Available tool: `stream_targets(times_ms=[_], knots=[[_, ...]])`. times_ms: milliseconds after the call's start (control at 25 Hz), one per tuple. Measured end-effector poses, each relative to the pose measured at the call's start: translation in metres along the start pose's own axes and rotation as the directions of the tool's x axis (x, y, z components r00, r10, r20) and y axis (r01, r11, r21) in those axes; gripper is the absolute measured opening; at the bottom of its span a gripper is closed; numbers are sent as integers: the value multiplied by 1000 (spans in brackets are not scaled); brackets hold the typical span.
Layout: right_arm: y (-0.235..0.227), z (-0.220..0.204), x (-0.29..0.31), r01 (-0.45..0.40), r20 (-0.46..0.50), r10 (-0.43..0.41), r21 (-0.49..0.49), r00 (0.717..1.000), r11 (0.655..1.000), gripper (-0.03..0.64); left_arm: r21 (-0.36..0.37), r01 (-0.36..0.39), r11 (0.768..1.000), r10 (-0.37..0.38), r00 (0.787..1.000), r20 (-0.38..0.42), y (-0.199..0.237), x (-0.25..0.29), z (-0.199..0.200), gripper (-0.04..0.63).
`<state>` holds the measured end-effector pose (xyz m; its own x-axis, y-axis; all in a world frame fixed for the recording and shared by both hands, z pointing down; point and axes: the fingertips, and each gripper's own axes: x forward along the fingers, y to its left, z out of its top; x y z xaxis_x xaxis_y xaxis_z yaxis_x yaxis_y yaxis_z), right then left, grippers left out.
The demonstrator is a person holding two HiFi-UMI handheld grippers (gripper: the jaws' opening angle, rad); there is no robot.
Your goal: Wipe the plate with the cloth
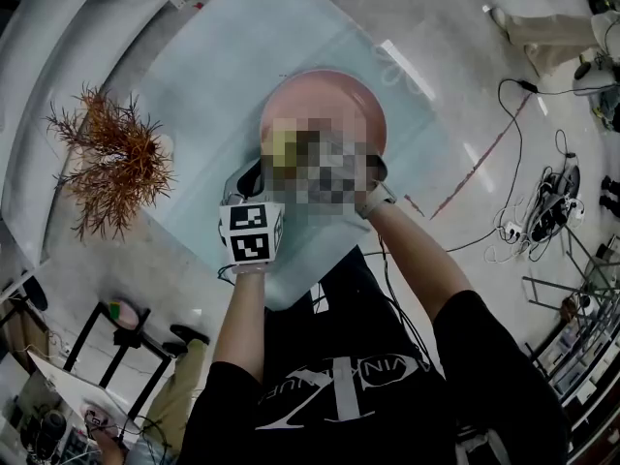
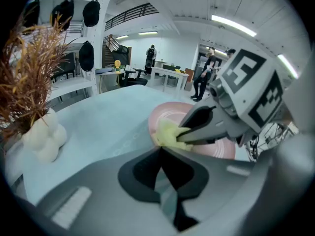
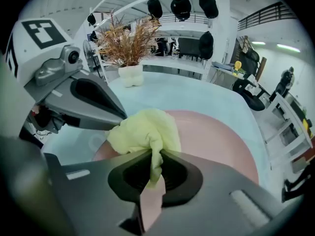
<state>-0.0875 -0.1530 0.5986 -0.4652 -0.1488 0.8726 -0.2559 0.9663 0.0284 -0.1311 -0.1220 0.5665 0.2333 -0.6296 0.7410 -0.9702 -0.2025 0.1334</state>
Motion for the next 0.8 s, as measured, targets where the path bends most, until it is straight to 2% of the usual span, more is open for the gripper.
stream_targets(times_ms=[320,520,800], knots=[[-58,1,2,122,-23,-121,17,992,992,38,-12,-2,1000,2,1000,-4,1,1,-1,0],[-83,-15,-8,192,-41,-189,93,981,977,38,-15,5,1000,-5,1000,-5,1,0,-1,0],[-90,-42,-22,263,-96,-250,181,964,947,37,-13,16,1000,-16,1000,-1,2,1,-1,0]])
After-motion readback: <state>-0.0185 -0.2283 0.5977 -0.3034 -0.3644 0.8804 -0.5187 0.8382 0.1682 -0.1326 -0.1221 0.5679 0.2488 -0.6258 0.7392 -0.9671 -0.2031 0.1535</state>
